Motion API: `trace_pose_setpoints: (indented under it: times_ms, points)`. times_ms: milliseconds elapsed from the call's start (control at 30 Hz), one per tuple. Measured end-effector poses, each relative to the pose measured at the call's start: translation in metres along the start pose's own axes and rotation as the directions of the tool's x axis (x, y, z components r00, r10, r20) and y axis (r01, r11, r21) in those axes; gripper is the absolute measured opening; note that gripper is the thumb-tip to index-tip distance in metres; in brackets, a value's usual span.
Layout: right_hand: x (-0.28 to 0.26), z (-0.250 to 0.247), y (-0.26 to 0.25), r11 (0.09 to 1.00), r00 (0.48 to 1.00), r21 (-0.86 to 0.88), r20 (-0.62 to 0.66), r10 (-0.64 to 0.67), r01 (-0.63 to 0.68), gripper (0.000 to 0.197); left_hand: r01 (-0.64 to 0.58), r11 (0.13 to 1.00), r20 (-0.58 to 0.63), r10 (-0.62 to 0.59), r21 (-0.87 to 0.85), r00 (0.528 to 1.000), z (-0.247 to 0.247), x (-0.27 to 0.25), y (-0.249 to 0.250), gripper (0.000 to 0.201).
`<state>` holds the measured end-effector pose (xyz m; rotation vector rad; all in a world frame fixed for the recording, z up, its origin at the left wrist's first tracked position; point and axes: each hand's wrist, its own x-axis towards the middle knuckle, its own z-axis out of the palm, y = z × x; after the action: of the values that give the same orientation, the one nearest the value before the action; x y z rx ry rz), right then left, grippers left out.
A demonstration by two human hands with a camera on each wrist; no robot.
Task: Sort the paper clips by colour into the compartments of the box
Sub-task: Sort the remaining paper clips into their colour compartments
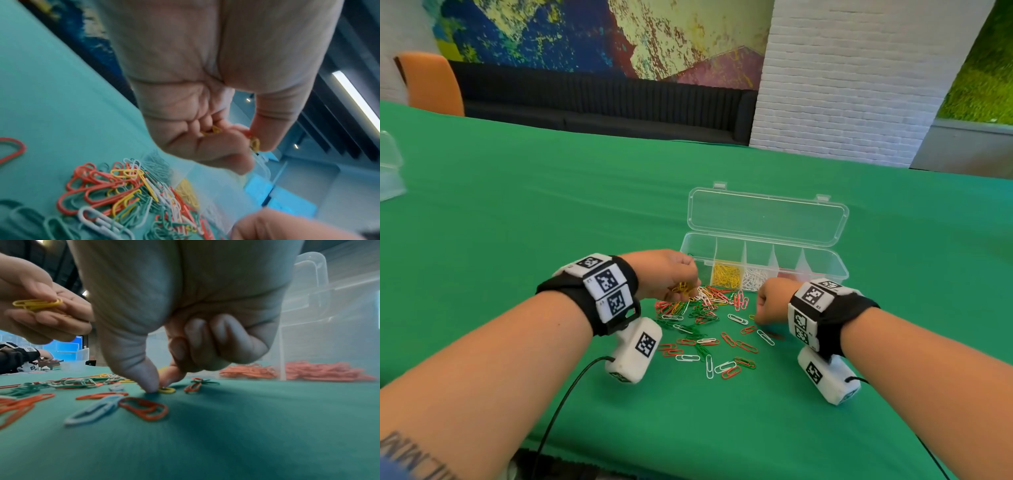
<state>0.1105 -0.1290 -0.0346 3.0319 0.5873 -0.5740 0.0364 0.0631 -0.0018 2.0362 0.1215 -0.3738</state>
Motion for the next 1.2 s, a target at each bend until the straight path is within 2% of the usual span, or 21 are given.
trace_pose_setpoints:
  times_ms: [167,267,333,433,500,567,633,700,767,833,933,1033,1100,1133,1200]
  points:
    - [-0.006,0.001,0.0,1.0,0.998,-0.012,0.057,0.009,-0.008,0.026,0.037,0.969,-0.014,-0.042,-0.244,0.999,-0.011,-0.006,-0.008,0.024]
    - [-0.013,0.002,-0.001,1.0,0.999,-0.028,0.035,0.015,-0.014,0.03,0.062,0.95,-0.06,-0.085,-0.306,0.995,-0.015,-0.008,-0.012,0.023]
    - [-0.019,-0.003,-0.004,0.999,0.999,0.038,0.033,0.007,-0.008,0.029,0.093,0.95,-0.068,-0.118,-0.298,0.991,-0.017,-0.009,-0.014,0.021]
    - [-0.026,-0.01,-0.007,0.95,0.997,0.312,0.071,0.001,-0.023,0.032,0.166,0.983,-0.1,-0.173,-0.077,0.98,-0.017,-0.008,-0.015,0.01]
    - [-0.025,-0.012,-0.005,0.865,0.997,0.499,0.075,0.017,-0.052,0.032,0.197,0.965,-0.115,-0.179,0.172,0.977,-0.016,-0.005,-0.016,0.012]
    - [-0.023,-0.013,-0.002,0.756,0.996,0.649,0.081,0.037,-0.081,0.029,0.184,0.919,-0.142,-0.143,0.348,0.98,-0.014,-0.004,-0.018,0.013]
    - [-0.022,-0.015,0.0,0.656,0.994,0.748,0.109,0.031,-0.103,0.025,0.162,0.862,-0.196,-0.075,0.48,0.978,-0.013,-0.004,-0.02,0.015]
    - [-0.021,-0.017,0.001,0.597,0.994,0.796,0.104,0.018,-0.094,0.023,0.154,0.794,-0.238,-0.012,0.588,0.971,-0.014,-0.005,-0.021,0.013]
    - [-0.021,-0.017,0.003,0.554,0.997,0.83,0.072,0.024,-0.073,0.021,0.177,0.757,-0.259,-0.011,0.629,0.966,-0.015,-0.004,-0.023,0.012]
    - [-0.02,-0.018,0.002,0.554,0.997,0.829,0.064,0.034,-0.072,0.022,0.214,0.724,-0.274,-0.036,0.656,0.961,-0.014,-0.001,-0.024,0.011]
    - [-0.02,-0.017,-0.002,0.609,0.993,0.786,0.114,0.027,-0.107,0.024,0.239,0.672,-0.278,-0.051,0.701,0.959,-0.01,0.006,-0.025,0.007]
    - [-0.019,-0.015,-0.007,0.608,0.987,0.782,0.162,0.015,-0.138,0.021,0.238,0.649,-0.268,-0.055,0.722,0.962,-0.003,0.013,-0.025,0.016]
    - [-0.016,-0.015,-0.01,0.597,0.987,0.791,0.159,0.007,-0.131,0.027,0.227,0.632,-0.254,-0.049,0.741,0.966,0.0,0.018,-0.025,0.02]
    - [-0.016,-0.015,-0.011,0.609,0.988,0.783,0.156,0.0,-0.123,0.029,0.223,0.625,-0.247,-0.05,0.748,0.968,0.001,0.02,-0.025,0.019]
    - [-0.013,-0.015,-0.015,0.703,0.992,0.706,0.126,-0.012,-0.081,0.03,0.227,0.621,-0.248,-0.054,0.75,0.967,0.001,0.024,-0.028,0.017]
